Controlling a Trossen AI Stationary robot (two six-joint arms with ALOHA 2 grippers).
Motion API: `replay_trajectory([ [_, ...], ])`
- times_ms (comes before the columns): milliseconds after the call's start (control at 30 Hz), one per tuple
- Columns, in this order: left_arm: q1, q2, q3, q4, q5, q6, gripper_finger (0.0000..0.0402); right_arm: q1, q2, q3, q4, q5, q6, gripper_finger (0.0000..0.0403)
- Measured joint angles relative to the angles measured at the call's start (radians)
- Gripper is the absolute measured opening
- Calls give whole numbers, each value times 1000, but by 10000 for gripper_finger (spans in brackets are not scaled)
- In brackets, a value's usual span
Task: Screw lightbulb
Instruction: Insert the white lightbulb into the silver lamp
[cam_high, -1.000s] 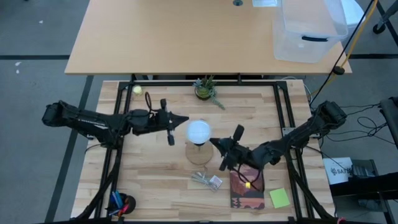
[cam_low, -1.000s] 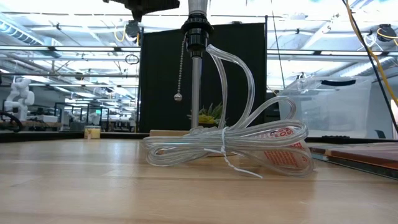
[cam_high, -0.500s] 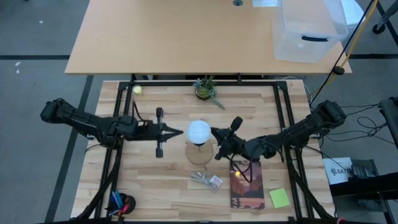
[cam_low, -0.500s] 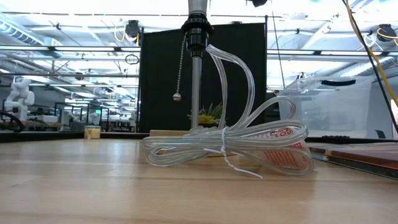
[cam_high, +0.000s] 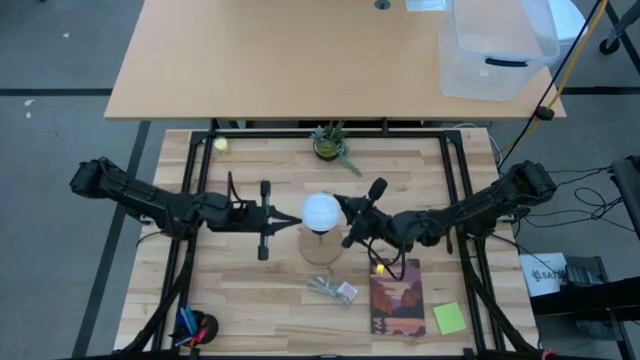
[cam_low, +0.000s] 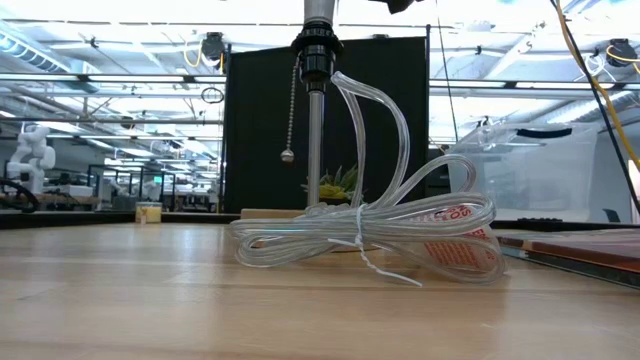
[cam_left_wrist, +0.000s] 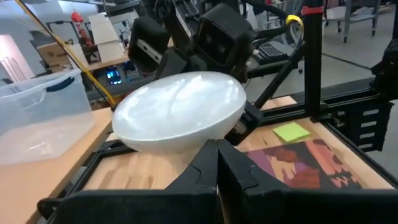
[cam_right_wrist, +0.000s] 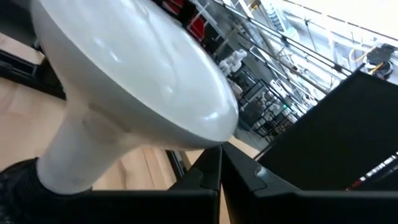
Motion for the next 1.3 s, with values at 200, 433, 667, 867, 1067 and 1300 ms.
replay_trajectory([
  [200, 17, 5, 0, 4, -6, -1, 0, 11, 0, 0, 3, 2, -25, 0],
  [433, 55, 5, 0, -2, -5, -7, 0, 42, -1, 0, 1, 29, -29, 0],
  [667, 95, 5, 0, -13, -16, -14, 0, 73, -1, -1, 0, 53, -28, 0],
  [867, 143, 5, 0, -28, -18, -45, 0, 102, -1, -1, 1, 38, -28, 0],
  [1067, 187, 5, 0, -36, -18, -76, 0, 129, -1, -1, -8, 43, -21, 0],
  [1300, 172, -38, 0, -28, -9, -59, 0, 134, -1, 0, -98, 47, 41, 0],
])
